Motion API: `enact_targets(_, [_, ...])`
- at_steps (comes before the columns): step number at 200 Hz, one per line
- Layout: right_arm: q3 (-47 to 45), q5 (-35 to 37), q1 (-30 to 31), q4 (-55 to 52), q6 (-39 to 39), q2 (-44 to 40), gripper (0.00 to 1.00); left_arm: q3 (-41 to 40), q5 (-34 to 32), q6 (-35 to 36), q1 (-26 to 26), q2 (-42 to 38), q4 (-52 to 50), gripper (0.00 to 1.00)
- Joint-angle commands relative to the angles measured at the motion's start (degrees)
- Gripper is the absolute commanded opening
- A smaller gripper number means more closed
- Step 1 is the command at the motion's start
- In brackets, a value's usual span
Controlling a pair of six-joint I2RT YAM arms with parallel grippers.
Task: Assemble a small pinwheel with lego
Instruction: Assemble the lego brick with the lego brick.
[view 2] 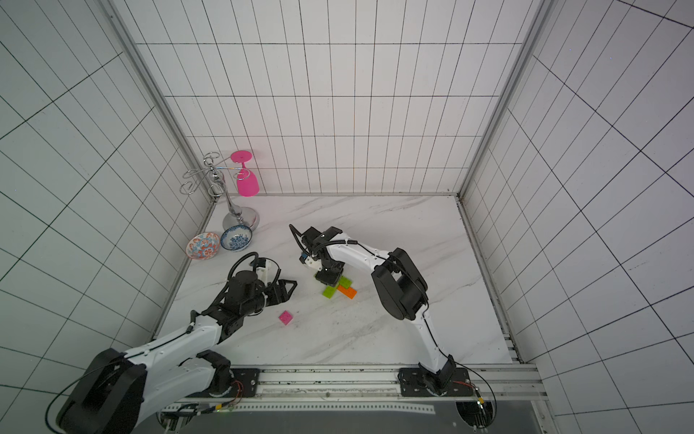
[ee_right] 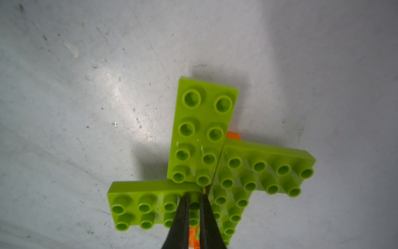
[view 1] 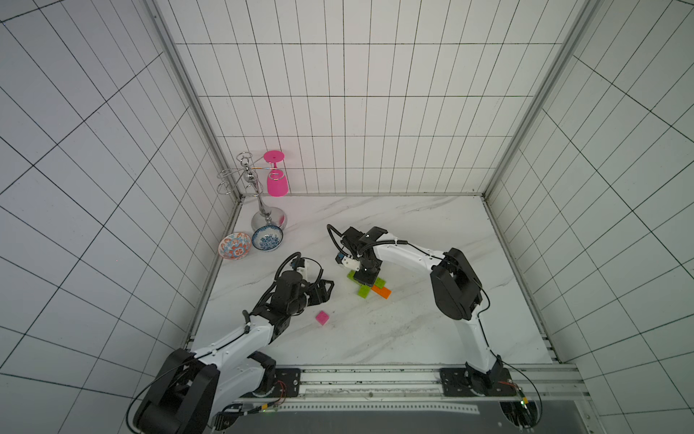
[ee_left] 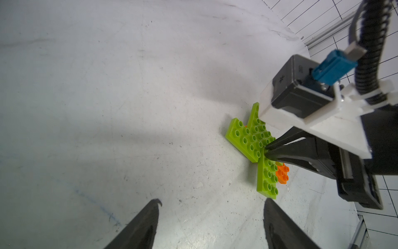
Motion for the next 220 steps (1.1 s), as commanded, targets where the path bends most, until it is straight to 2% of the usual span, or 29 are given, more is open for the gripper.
enact_targets(1, [-0.1,0.4,-0.5,-1.2,-0.2,1.9,0.1,1.5,0.3,0.6,0.3,0.1,1.1,0.78])
enact_targets(101, [-1.9,-3.4,0.1,-1.4,-0.1,0.6,0.09,1.3,0.3,0.6,0.4,-0.6,0.6,0.78])
enact_targets(143, [-2.2,-2.4,0.1,-1.2,-0.1,0.9,0.1,1.3,0.3,0.6,0.5,-0.5,0.7,0.78])
enact_targets(172, [-2.1,1.0,0.0,-1.2,0.3,1.4,0.09,1.4,0.5,0.7,0.6,-0.4,0.7,0.78])
enact_targets(220, [-2.0,1.4,-0.2,0.4,1.0,1.7,0.09,1.7,0.6,0.7,0.7,-0.4,0.7,0.78])
